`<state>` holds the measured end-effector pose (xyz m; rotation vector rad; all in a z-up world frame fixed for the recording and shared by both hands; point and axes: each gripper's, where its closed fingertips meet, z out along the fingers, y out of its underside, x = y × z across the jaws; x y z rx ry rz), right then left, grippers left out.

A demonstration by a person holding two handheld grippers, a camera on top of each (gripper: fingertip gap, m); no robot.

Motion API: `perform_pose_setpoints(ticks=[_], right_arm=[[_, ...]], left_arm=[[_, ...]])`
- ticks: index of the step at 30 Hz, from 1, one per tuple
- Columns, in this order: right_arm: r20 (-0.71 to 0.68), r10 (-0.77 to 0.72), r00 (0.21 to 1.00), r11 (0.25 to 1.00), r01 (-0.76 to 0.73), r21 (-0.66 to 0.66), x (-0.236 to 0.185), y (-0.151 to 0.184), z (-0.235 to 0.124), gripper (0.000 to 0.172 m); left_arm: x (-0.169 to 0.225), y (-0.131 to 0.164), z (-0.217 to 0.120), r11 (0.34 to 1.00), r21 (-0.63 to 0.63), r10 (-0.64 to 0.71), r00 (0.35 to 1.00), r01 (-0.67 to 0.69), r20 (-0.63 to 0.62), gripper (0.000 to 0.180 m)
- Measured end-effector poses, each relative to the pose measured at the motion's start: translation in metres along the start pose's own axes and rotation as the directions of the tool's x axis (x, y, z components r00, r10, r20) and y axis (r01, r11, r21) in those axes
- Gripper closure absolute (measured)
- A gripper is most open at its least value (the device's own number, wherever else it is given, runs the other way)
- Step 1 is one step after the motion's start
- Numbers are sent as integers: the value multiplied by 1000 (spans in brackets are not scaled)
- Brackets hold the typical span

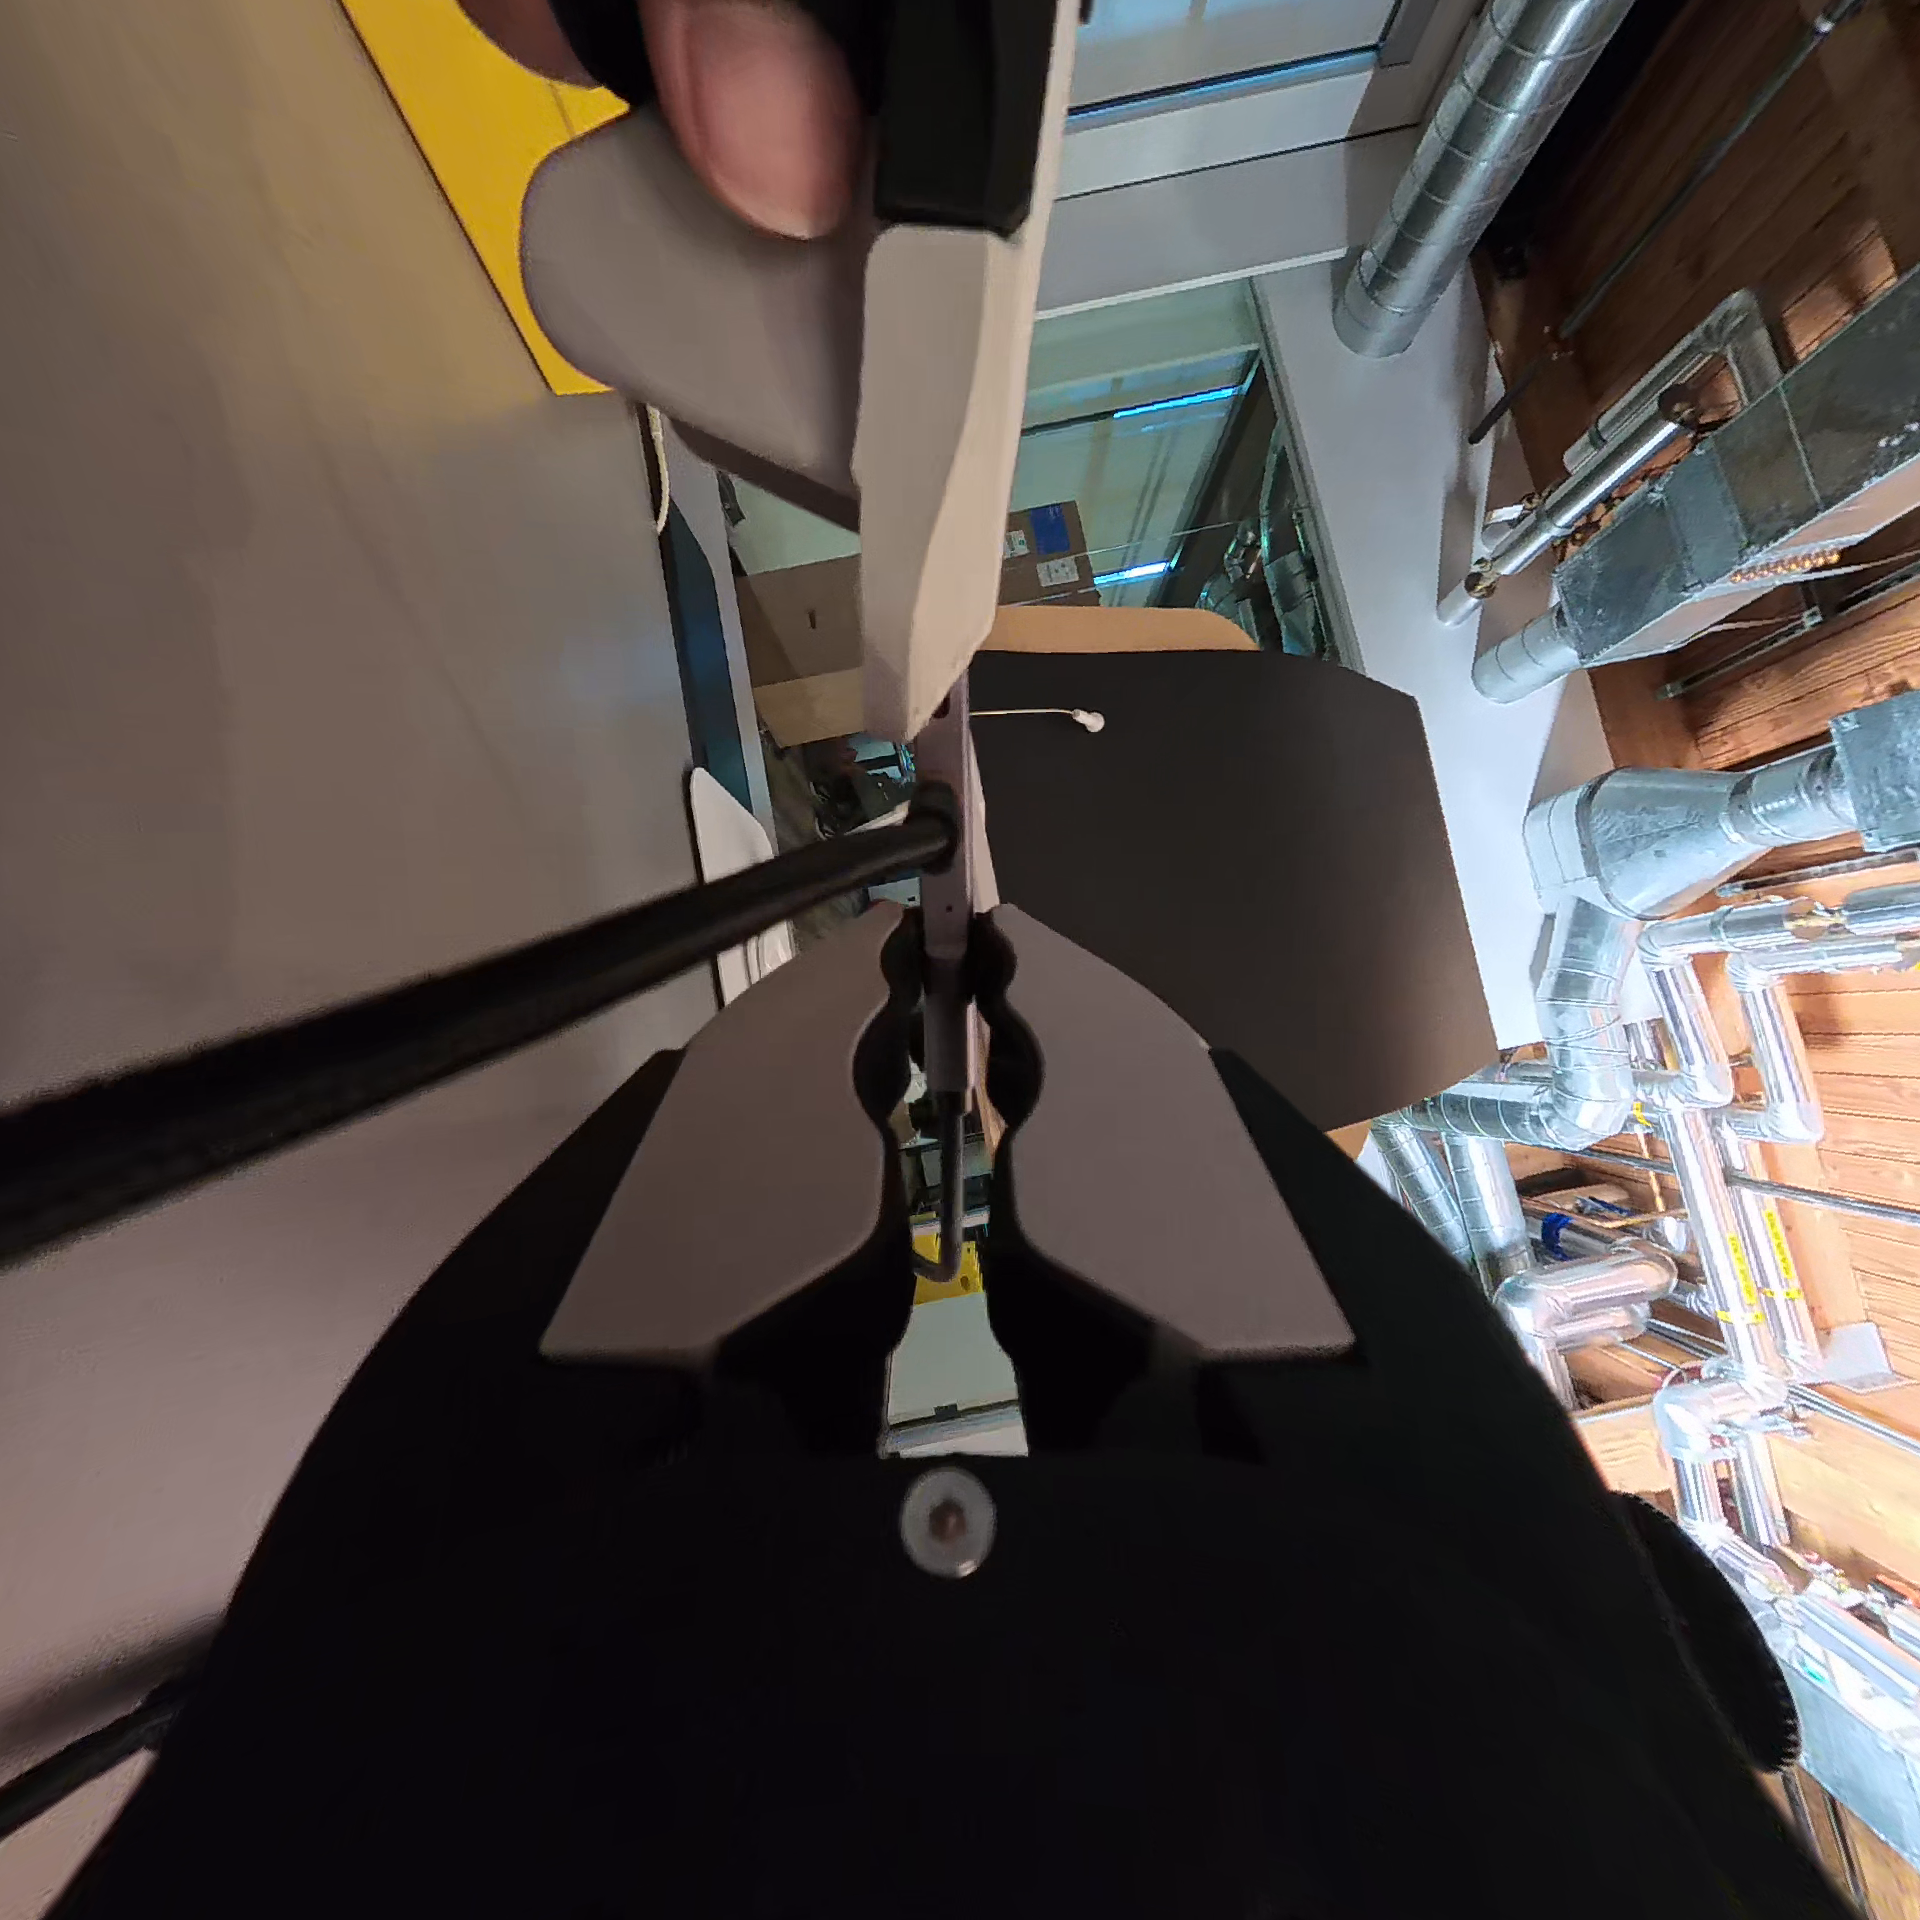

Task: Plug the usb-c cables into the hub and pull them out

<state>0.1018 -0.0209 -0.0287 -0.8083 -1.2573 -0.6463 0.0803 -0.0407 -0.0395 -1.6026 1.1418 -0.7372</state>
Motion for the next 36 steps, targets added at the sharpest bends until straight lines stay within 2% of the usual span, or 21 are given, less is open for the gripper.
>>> perform_pose_setpoints(ticks=[7,19,23,29,36], right_arm=[[6,-42,999,999,42,-7,-4,1,1,162],[-19,-69,997,997,69,-28,-1,6,0,161],[-24,-61,998,998,61,-2,1,0,0,162],[-22,-68,997,998,68,-10,1,3,0,162],[-30,-77,997,997,77,-5,2,0,0,162]], left_arm=[[-1,13,3,997,-72,33,999,-33,-4,154],[-1,12,9,999,-32,-4,1000,3,-13,153],[-1,17,13,999,-52,-16,1000,15,-17,140],[2,-4,2,996,74,-51,997,55,-56,142],[1,-3,1,994,79,-69,995,74,-66,146]])
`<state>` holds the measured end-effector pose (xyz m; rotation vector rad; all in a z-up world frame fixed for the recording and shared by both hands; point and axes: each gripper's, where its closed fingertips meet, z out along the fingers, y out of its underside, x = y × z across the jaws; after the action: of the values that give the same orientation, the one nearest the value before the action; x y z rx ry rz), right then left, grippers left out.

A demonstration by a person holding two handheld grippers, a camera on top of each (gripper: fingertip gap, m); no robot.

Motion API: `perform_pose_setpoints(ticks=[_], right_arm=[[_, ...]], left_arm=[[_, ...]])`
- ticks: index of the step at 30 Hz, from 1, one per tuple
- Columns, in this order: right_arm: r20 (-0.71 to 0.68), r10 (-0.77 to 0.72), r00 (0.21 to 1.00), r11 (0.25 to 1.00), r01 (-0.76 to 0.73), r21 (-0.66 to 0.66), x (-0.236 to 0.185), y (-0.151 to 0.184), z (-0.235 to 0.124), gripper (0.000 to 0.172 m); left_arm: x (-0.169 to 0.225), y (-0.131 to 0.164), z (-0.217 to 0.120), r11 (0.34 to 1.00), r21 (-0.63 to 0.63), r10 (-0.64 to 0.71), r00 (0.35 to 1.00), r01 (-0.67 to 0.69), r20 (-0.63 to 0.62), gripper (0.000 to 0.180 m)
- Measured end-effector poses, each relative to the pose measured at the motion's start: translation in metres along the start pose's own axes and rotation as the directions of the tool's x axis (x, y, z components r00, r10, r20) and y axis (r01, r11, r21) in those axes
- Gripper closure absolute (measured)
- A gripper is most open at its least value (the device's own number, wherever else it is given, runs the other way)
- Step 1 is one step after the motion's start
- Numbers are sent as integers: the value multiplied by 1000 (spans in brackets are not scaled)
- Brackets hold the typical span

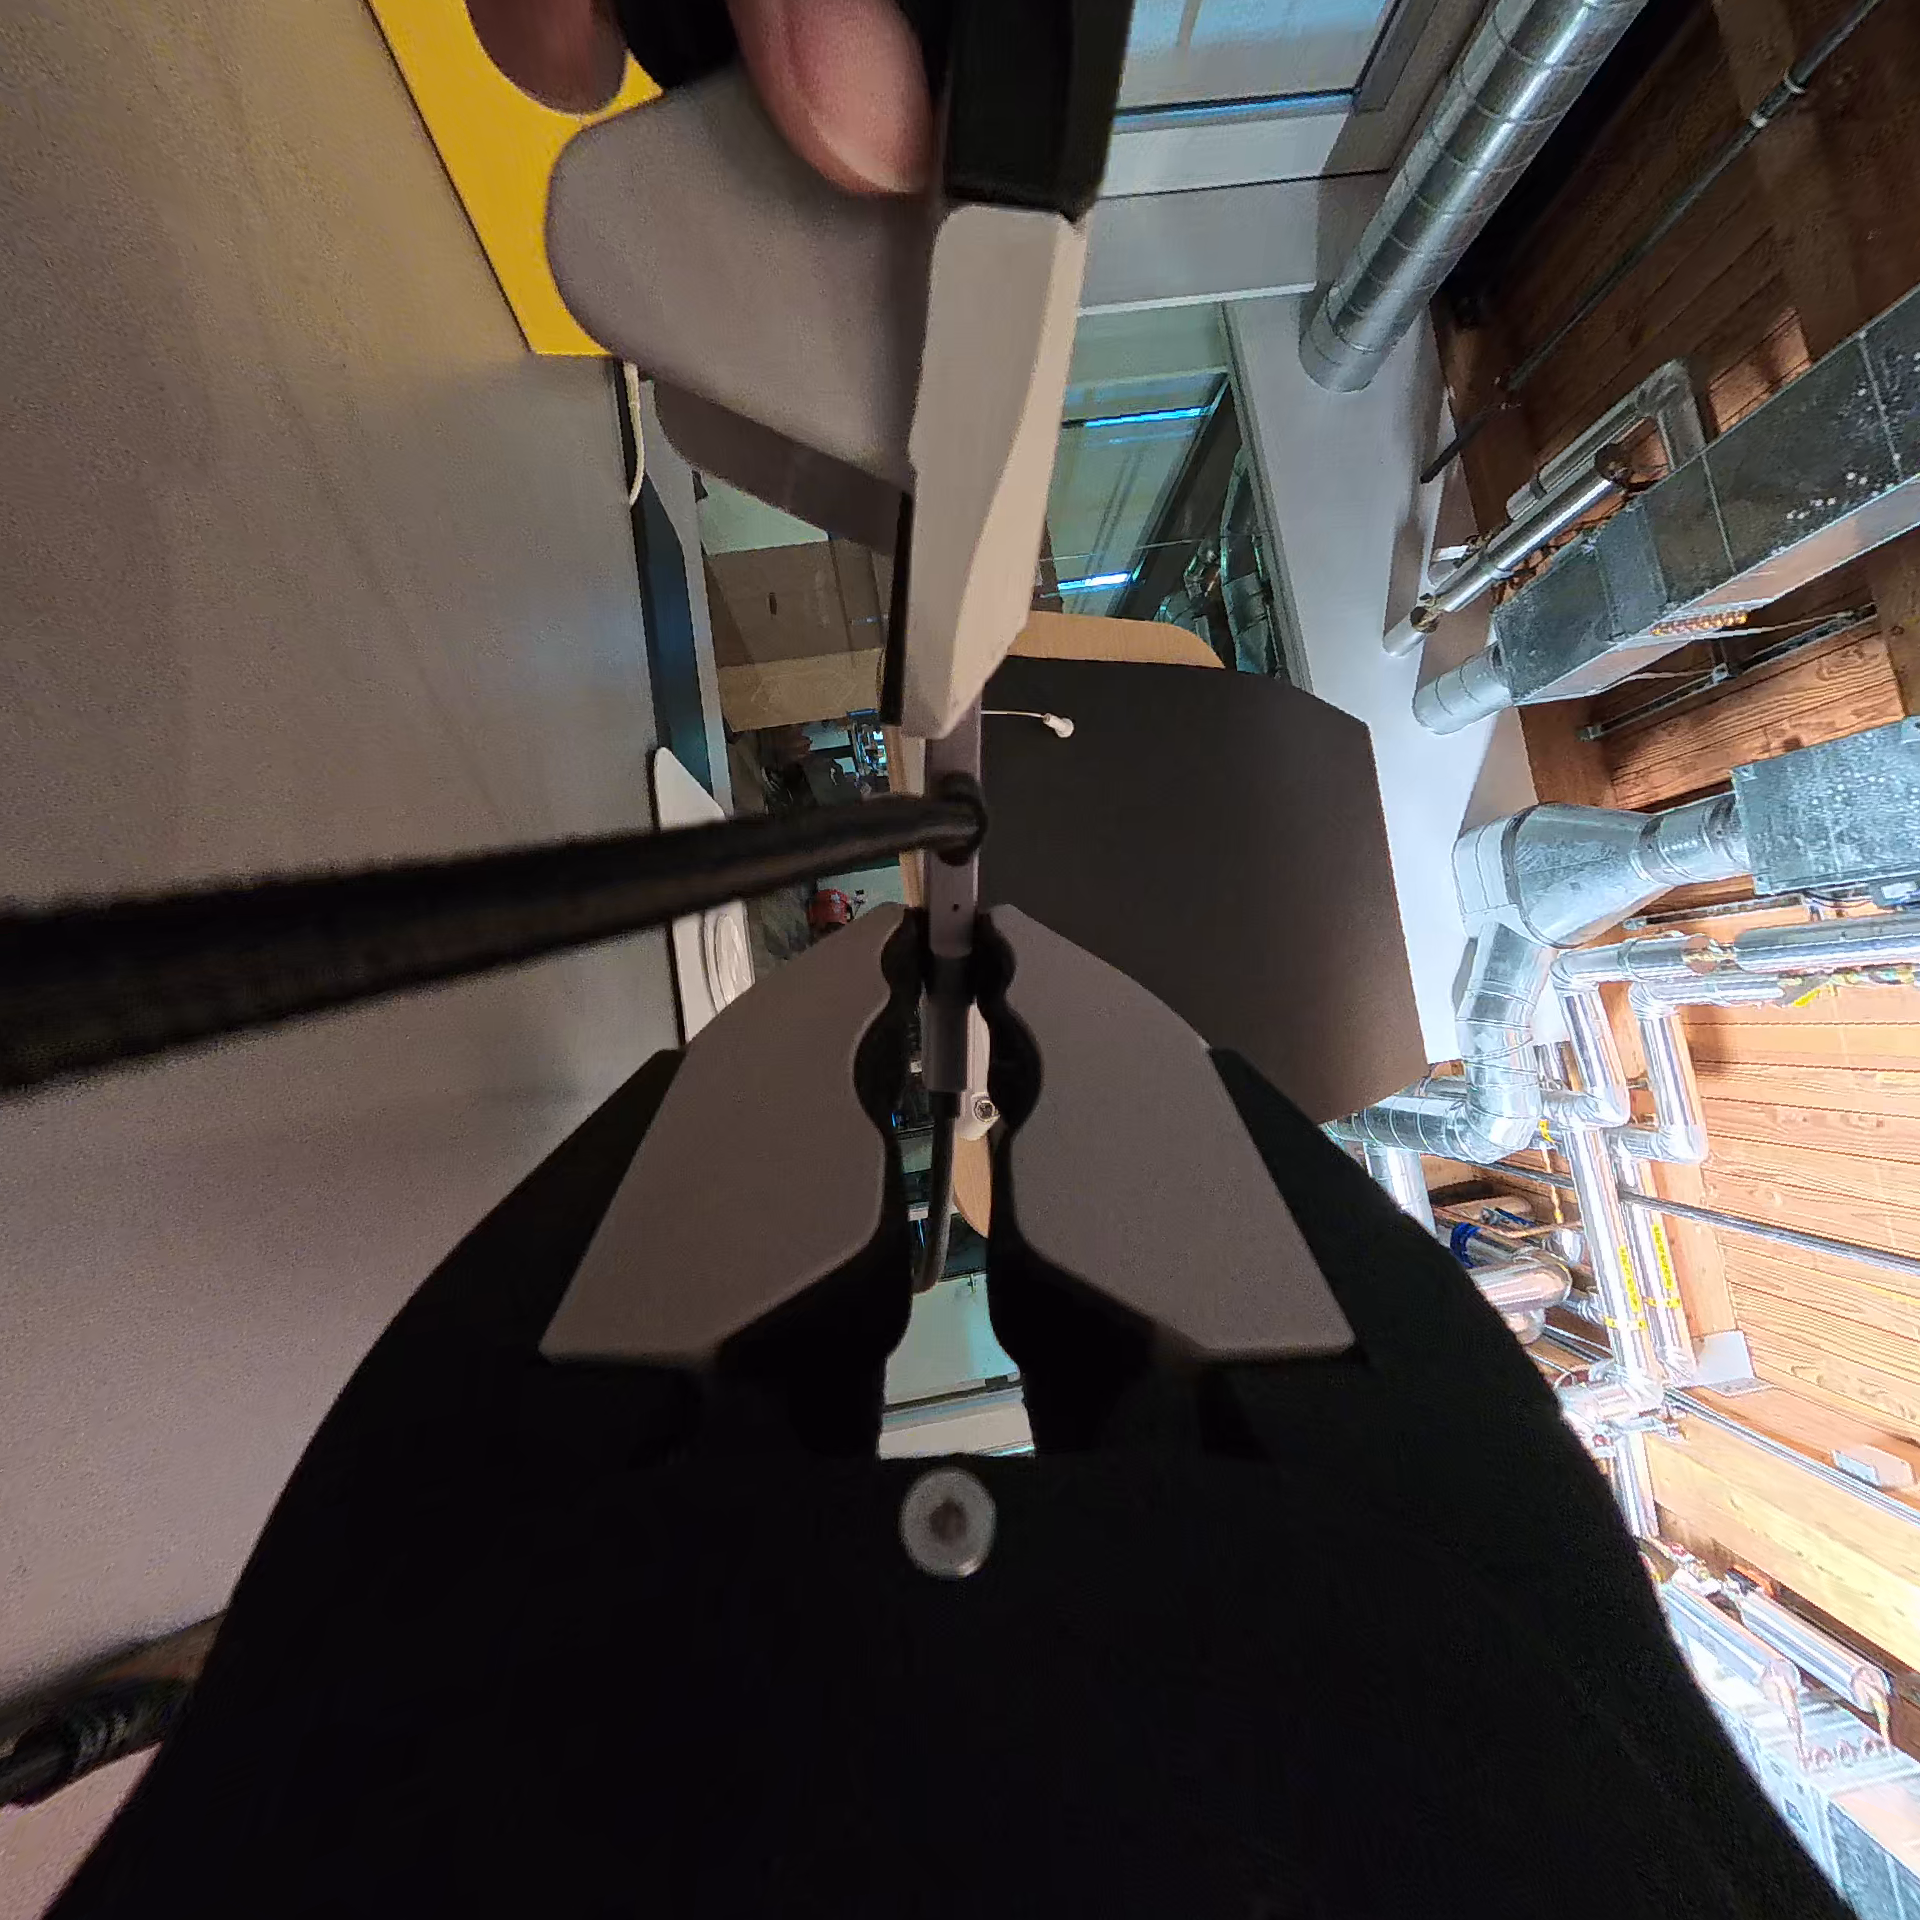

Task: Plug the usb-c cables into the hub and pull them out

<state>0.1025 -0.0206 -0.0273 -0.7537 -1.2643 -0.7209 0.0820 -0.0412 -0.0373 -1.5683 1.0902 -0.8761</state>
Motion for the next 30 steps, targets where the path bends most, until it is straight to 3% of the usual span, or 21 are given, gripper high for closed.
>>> perform_pose_setpoints(ticks=[4,23,30], right_arm=[[1,-1,1000,1000,1,4,0,-1,0,162],[-39,12,999,1000,-12,1,3,-1,0,159],[-65,28,997,999,-29,-14,14,2,-2,162]], left_arm=[[2,-5,-3,999,38,-13,1000,14,-24,154],[8,-11,-7,997,69,21,998,-17,-58,155],[6,-10,-6,998,28,55,998,-55,4,148]])
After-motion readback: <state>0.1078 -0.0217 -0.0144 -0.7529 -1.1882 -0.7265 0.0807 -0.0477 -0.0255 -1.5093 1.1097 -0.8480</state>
